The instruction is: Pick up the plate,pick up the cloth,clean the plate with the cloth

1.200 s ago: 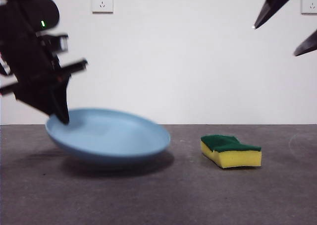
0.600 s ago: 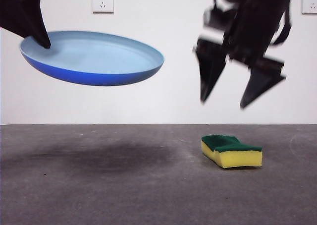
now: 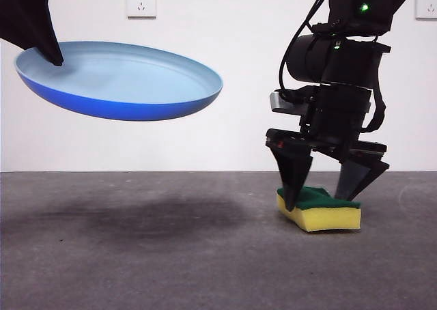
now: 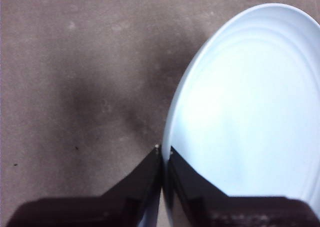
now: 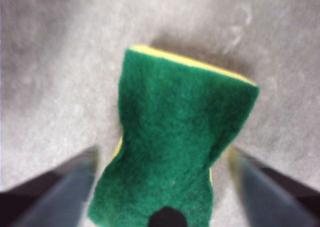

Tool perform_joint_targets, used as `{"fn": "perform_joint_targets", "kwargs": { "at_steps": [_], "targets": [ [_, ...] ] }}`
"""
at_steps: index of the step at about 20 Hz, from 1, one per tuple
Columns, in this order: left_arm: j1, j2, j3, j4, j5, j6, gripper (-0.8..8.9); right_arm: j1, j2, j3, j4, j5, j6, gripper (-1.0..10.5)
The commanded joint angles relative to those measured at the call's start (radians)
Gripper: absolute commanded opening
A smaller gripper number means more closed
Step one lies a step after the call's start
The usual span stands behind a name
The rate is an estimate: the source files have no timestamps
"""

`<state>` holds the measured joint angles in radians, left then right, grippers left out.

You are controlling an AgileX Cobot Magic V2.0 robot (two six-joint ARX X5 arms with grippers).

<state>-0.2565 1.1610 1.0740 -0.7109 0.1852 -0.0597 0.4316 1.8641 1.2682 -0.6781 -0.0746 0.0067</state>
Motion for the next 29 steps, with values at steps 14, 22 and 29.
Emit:
{"fn": "perform_joint_targets", "kwargs": {
  "at_steps": [14, 22, 29],
  "targets": [
    [-0.005, 0.017, -0.005, 0.002, -0.066, 0.011, -0.08, 0.019, -0.121, -0.001, -0.028, -0.084, 0.033, -0.1],
    [-0.077, 0.111, -0.005, 0.071, -0.064, -0.046, -0.08, 0.187, -0.467, -0.001, 0.074, -0.117, 0.113, -0.1],
    [-0.239, 0.111, -0.005, 0.164, 0.003, -0.114, -0.08, 0.259, -0.358, -0.001, 0.13, -0.074, 0.121, -0.1]
  ]
}}
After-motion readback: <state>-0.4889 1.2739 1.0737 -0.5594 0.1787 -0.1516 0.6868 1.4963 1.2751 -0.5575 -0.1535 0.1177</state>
